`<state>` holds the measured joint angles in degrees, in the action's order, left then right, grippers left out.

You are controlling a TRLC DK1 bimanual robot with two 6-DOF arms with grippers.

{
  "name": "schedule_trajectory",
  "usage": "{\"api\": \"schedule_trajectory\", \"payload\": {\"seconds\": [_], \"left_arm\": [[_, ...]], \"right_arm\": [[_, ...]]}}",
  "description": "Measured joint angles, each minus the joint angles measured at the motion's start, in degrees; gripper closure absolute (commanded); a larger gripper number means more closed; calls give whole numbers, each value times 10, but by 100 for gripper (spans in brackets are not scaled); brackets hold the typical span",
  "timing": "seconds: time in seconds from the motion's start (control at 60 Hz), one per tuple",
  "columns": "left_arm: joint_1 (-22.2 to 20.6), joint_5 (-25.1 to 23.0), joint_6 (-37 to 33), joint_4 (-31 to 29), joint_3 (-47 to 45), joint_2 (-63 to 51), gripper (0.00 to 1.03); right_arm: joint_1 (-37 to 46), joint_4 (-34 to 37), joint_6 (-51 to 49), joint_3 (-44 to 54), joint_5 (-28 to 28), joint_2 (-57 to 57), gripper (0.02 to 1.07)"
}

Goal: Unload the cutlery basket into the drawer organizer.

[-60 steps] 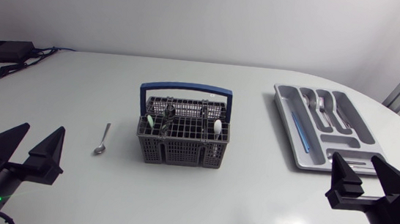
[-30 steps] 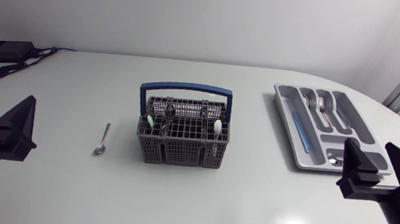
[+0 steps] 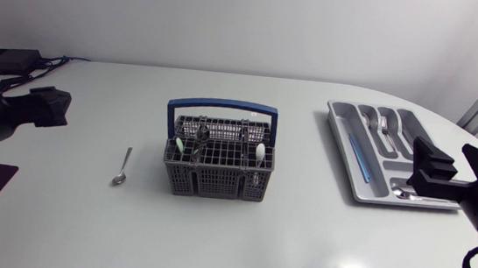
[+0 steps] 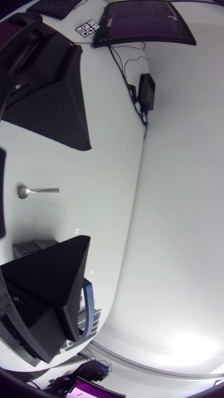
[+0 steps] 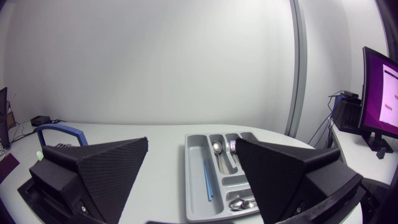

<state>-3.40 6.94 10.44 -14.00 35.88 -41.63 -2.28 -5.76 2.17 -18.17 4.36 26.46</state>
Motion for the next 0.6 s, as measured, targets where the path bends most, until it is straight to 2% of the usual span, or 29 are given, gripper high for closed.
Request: {"api": "schedule_trajectory", "payload": {"seconds": [0.283, 0.6], "left_arm": [[-31, 11, 3, -133, 124, -167, 6], [-39, 8, 3, -276, 267, -383, 4]], "right_arm": [[-6, 68, 11, -65, 1, 75, 6], [-11, 247, 19, -191, 2, 209, 6]]}}
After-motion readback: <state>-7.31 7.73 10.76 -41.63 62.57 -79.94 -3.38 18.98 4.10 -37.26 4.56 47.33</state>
